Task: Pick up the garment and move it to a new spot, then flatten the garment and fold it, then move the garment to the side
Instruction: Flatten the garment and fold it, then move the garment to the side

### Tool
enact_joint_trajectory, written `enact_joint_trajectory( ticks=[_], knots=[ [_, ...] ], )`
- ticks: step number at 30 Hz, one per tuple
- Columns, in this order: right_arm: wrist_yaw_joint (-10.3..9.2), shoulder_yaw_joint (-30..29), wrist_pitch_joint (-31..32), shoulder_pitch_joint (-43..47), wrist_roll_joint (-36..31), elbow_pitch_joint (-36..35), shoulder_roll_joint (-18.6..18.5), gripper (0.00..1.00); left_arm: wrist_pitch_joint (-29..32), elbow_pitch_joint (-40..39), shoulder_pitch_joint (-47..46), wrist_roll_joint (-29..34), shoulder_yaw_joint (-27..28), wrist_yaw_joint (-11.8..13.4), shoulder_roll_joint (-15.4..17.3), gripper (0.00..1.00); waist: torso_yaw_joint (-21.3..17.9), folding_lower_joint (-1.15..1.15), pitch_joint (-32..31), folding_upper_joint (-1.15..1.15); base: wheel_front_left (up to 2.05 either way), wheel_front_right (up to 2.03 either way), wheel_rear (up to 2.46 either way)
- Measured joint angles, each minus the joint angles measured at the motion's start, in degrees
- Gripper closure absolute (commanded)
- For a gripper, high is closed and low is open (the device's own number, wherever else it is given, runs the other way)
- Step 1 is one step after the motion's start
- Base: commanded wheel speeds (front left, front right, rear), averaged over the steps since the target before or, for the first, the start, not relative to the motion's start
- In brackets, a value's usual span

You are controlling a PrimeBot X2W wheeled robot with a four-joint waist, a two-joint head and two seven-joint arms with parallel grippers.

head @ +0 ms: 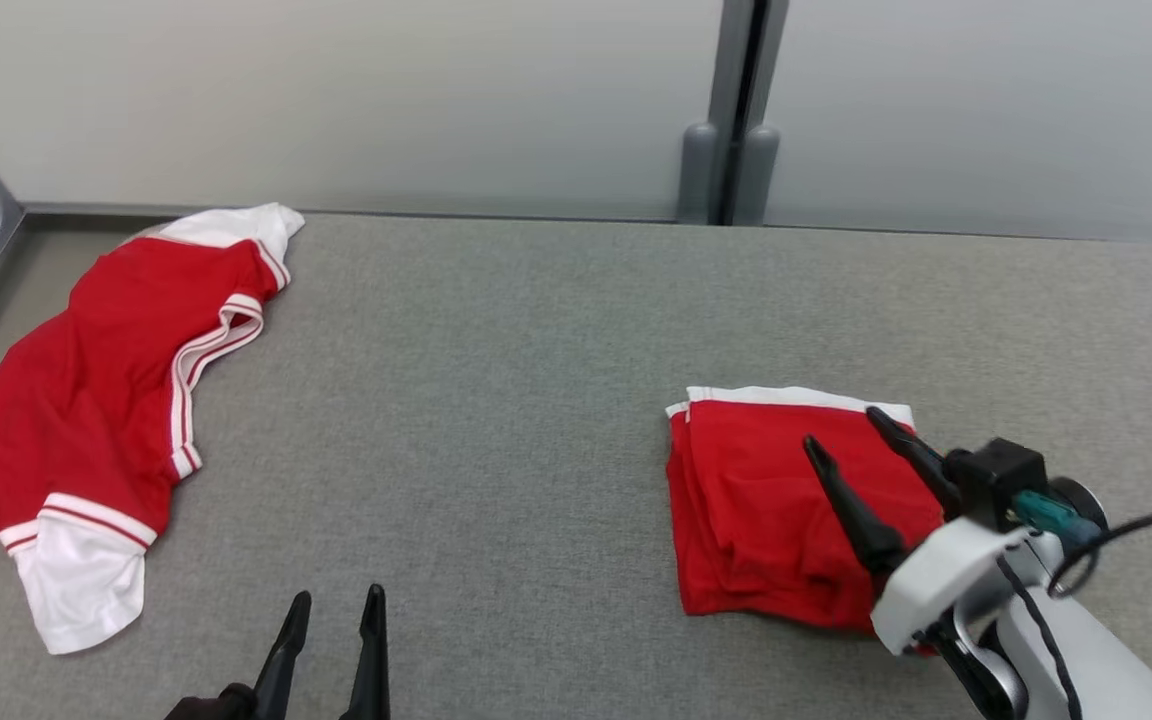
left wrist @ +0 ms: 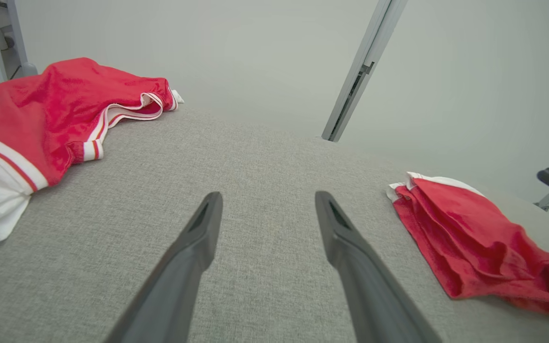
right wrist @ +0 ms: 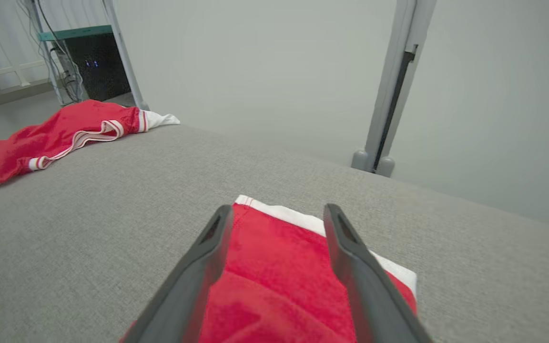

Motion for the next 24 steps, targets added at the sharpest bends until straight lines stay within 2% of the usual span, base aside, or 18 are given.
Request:
enact_joint_trajectory(
  ticks=[4, 8, 12, 16, 24],
  knots=[
    [0.01, -3.8, -2.5, 6.8, -0.8, -3.3, -1.9, 0.0, 0.0, -0.6, 2.2, 0.9, 2.1, -0.2, 0.0, 0.0, -2.7, 0.0, -2.7, 0.0, 0.0, 0.0, 0.0],
    [0.0, -10.1, -3.0, 13.4, -2.4, -6.3, -3.6, 0.0, 0.0, -1.0, 3.1, 1.2, 3.4, -0.3, 0.0, 0.0, -5.1, 0.0, -4.7, 0.0, 0.0, 0.0, 0.0],
    [0.0, -17.7, -3.2, 20.4, -4.4, -11.5, -2.6, 0.0, 0.0, -1.2, 4.1, 1.2, 4.4, -0.5, 0.0, 0.0, -6.4, 0.0, -6.2, 0.0, 0.0, 0.0, 0.0],
    [0.0, -22.7, -3.2, 26.4, -6.1, -13.6, -0.7, 0.0, 0.0, -1.7, 4.6, 1.1, 5.0, -0.4, 0.0, 0.0, -7.2, 0.0, -6.6, 0.0, 0.0, 0.0, 0.0],
    [0.0, -25.2, -3.2, 28.1, -7.8, -16.1, 1.3, 0.0, 0.0, -2.0, 5.0, 1.4, 5.2, -0.4, 0.0, 0.0, -7.8, 0.0, -6.2, 0.0, 0.0, 0.0, 0.0]
  ],
)
